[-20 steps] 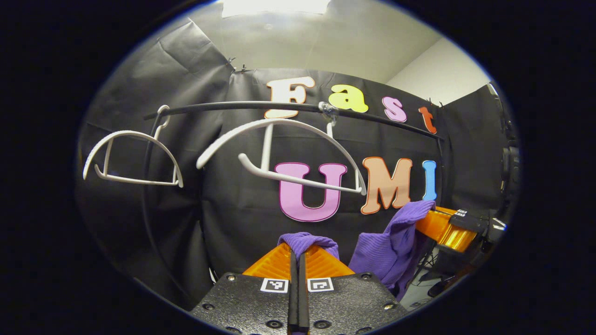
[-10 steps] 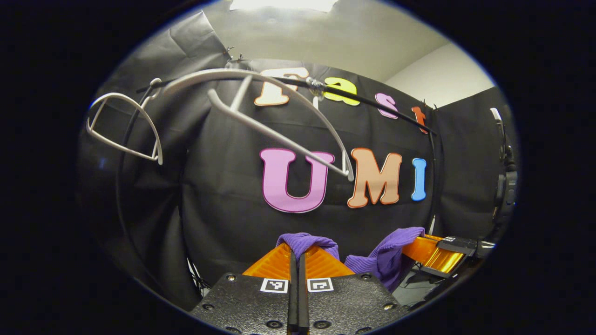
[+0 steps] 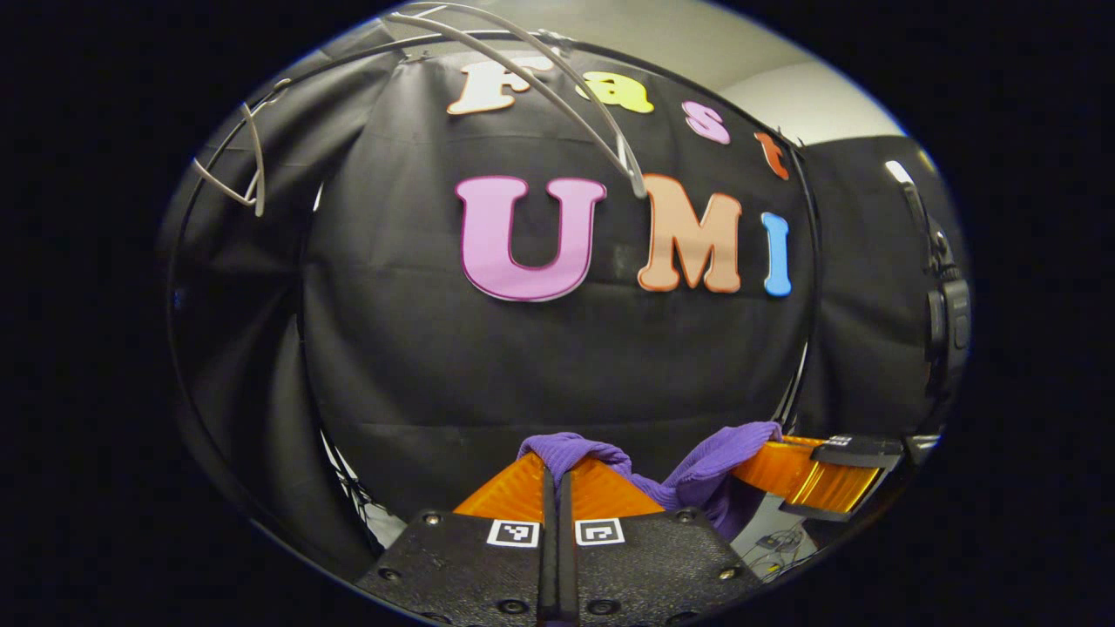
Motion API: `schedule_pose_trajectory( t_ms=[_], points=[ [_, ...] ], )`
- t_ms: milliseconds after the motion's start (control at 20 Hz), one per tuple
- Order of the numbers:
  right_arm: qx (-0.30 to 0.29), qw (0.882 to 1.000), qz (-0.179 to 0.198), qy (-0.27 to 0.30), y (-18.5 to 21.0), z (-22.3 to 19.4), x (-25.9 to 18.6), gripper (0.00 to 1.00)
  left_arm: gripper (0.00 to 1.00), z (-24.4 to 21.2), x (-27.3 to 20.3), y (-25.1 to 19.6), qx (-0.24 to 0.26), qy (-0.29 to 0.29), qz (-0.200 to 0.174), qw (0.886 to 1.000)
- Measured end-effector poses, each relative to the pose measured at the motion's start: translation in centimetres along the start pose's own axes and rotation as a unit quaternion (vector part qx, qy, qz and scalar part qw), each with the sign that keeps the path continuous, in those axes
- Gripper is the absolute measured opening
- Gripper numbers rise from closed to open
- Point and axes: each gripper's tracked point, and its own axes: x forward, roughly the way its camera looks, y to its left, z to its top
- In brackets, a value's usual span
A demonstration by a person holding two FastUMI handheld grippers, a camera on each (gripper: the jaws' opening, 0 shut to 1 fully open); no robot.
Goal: Grasp the clothes on the hanger with both hands and then place them into the laundry hamper below.
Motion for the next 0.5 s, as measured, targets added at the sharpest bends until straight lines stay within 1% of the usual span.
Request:
schedule_pose_trajectory(
  t_ms=[150,350,500],
  points=[
    [0.001,1.0,-0.016,0.021,-1.2,-3.1,0.6,0.01,0.01,-3.0,0.4,0.3,-0.004,0.024,-0.004,1.0],
    [-0.024,0.998,-0.044,0.043,-3.2,-6.3,1.4,0.01,0.01,-6.7,1.1,1.1,0.025,0.051,0.011,0.998],
    [-0.047,0.995,-0.056,0.066,-4.3,-9.4,1.9,0.01,0.01,-9.6,1.4,1.5,0.023,0.082,0.013,0.996]
  ],
)
